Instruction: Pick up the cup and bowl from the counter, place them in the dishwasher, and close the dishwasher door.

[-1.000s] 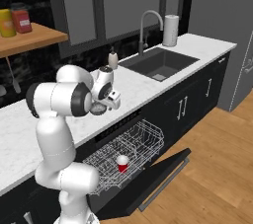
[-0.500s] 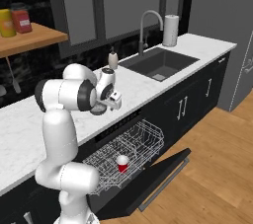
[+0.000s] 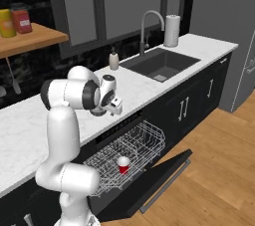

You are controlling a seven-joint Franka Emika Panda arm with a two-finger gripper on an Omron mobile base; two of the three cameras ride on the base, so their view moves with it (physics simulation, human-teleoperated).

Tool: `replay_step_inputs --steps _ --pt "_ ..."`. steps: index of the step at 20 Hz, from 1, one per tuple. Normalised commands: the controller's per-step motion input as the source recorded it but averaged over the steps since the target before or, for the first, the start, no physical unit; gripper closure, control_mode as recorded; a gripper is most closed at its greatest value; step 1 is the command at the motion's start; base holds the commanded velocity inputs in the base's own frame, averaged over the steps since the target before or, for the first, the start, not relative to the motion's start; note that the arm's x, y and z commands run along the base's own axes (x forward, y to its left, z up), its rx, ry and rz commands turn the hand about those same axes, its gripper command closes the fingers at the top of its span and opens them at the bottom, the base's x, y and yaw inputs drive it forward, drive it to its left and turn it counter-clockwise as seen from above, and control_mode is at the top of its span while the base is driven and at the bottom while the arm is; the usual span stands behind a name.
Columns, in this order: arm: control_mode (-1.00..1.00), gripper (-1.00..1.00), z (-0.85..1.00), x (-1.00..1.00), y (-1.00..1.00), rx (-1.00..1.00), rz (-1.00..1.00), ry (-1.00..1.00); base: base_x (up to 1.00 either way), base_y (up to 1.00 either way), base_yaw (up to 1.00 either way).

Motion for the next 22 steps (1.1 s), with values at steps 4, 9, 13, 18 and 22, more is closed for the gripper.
replay_step_inputs --steps 4,9,13,18,22 --pt "-1.0 1.0 -0.22 0.09 0.04 0.0 0.0 -0.06 0.0 0.0 0.0" --pt "-1.0 1.0 -0.02 0.0 0.0 0.0 0.0 -0.04 0.0 0.0 0.0" --pt "-1.0 1.0 0.18 -0.48 -0.28 0.02 -0.04 -0.04 0.0 0.0 0.0" --pt "-1.0 1.0 0.35 -1.0 -0.92 0.07 -0.15 -0.02 0.0 0.0 0.0" --pt "-1.0 1.0 0.27 -1.0 -0.98 0.04 -0.17 0.0 0.0 0.0 0.0"
